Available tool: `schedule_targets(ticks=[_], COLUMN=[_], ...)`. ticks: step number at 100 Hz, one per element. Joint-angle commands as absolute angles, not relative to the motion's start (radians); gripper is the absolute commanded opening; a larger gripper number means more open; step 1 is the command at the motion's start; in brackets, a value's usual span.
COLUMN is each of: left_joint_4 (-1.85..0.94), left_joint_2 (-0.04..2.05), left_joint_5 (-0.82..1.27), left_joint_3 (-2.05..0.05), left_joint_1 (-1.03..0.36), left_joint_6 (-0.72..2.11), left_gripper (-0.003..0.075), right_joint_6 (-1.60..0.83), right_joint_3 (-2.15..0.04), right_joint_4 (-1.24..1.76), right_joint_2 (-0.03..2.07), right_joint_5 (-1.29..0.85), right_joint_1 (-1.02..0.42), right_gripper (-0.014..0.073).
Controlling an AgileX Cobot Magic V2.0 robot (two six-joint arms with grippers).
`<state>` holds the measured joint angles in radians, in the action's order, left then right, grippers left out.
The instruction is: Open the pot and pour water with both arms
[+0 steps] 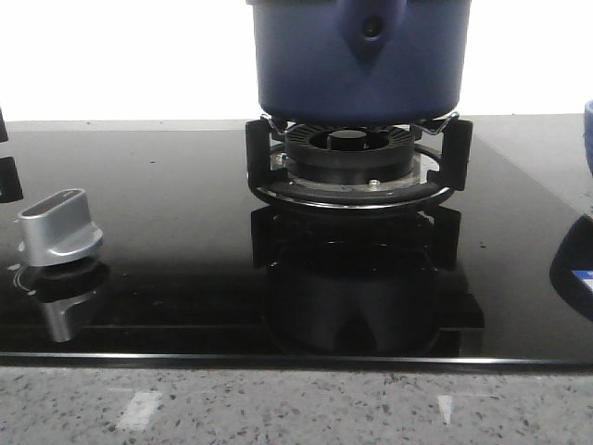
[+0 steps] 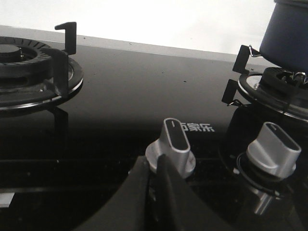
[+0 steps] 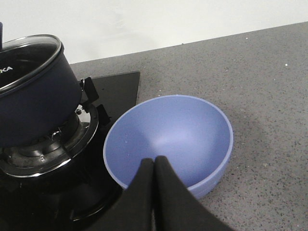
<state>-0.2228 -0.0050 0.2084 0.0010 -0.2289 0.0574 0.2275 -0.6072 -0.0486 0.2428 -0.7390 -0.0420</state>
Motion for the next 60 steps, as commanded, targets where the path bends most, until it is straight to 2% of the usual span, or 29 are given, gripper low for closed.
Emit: schedule_targets(ticks=[1, 24, 60], left_joint_4=[-0.222, -0.187, -0.187], left_joint_2=[-0.021, -0.021, -0.021], left_joint_5=[0.122, 0.3, 0.3], left_joint_3=[0.021, 0.032, 0.032], left_joint_1=[-0.227, -0.227, -0.227], left_joint_6=[0.04, 0.04, 0.04], left_gripper=[-0.002, -0.002, -0.002], right_joint_6=[0.214, 0.214, 0.214], right_joint_3=[-0.633, -0.633, -0.633], right_joint_4=[-0.057, -0.057, -0.057], right_joint_2=[0.253, 0.253, 0.253], right_joint_5=[-0.666, -0.666, -0.666], right_joint_1=[-0.045, -0.045, -0.045], right_gripper=[-0.0074, -0.0074, -0.0074])
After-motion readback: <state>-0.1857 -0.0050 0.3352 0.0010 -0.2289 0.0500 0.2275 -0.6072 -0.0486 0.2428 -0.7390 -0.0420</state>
